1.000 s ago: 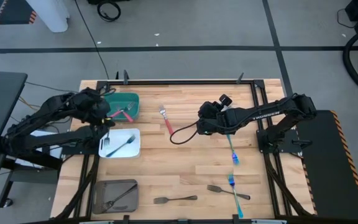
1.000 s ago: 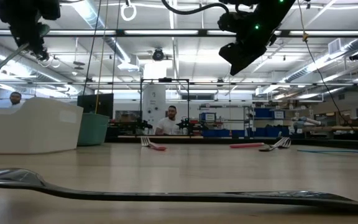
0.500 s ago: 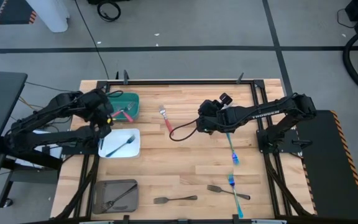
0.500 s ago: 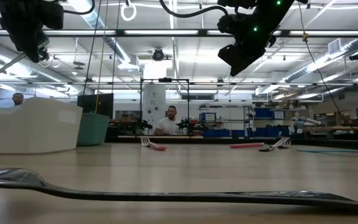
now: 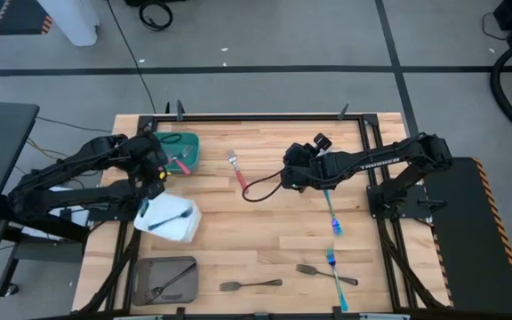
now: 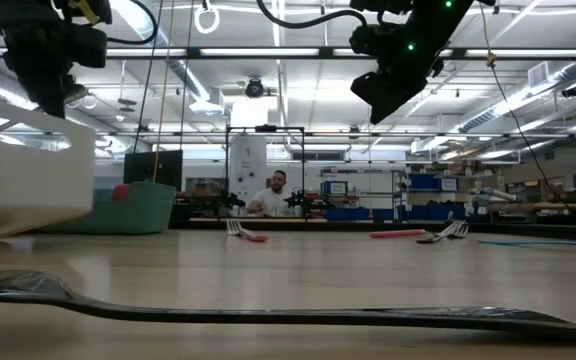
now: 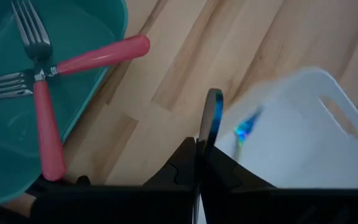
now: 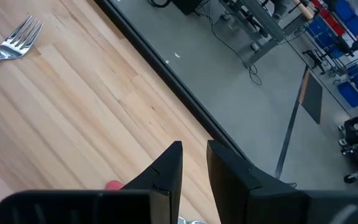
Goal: Sort silverware by color (type)
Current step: Put the blue fork into the white bin
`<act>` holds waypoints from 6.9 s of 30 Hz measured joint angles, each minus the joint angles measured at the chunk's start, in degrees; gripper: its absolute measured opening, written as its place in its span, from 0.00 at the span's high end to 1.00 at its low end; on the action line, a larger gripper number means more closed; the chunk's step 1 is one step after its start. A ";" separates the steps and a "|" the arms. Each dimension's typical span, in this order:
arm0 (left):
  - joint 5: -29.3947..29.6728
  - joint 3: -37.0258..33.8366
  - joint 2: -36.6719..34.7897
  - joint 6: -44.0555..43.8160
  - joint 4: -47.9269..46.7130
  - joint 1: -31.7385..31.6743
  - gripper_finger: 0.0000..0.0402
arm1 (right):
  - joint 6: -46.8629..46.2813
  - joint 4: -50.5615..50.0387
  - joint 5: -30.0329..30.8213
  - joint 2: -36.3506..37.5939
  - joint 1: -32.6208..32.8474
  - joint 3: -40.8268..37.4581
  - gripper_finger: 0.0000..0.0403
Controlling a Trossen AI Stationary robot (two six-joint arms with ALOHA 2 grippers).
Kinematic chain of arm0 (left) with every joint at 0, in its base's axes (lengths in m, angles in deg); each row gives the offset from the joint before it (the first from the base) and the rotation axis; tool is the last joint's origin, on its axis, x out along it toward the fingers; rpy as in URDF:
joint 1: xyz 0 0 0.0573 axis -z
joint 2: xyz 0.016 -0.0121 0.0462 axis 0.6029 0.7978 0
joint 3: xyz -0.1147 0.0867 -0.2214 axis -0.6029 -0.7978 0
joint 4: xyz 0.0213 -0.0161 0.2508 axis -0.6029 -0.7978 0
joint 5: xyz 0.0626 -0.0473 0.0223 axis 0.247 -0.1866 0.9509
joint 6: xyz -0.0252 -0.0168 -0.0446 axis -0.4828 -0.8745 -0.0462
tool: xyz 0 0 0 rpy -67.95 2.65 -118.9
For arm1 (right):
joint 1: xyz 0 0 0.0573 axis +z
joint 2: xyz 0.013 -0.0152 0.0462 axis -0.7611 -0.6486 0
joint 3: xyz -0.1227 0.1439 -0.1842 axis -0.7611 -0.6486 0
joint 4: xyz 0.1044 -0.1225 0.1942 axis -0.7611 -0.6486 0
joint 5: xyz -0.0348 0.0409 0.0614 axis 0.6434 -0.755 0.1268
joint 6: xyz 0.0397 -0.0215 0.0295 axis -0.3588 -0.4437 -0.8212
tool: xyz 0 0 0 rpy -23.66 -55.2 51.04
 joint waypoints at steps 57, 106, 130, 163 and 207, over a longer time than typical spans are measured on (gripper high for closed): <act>1.11 4.20 7.95 2.84 5.44 2.28 0.97 | 0.63 1.46 -0.04 -0.04 -0.02 0.00 0.79; 0.77 4.91 27.74 -1.01 4.12 18.78 0.84 | 2.14 1.24 -3.57 -0.04 -0.02 0.00 0.80; -6.79 14.58 33.40 1.27 33.01 19.30 0.83 | 2.14 2.64 -20.78 -0.04 -0.44 0.02 0.79; 0.86 14.58 31.57 -0.40 32.39 35.28 0.83 | -44.77 -22.78 -52.55 -0.04 18.70 -2.49 0.79; 0.87 14.60 31.52 2.30 32.15 35.43 0.83 | -90.11 -0.50 -52.88 -0.04 43.38 -8.73 0.73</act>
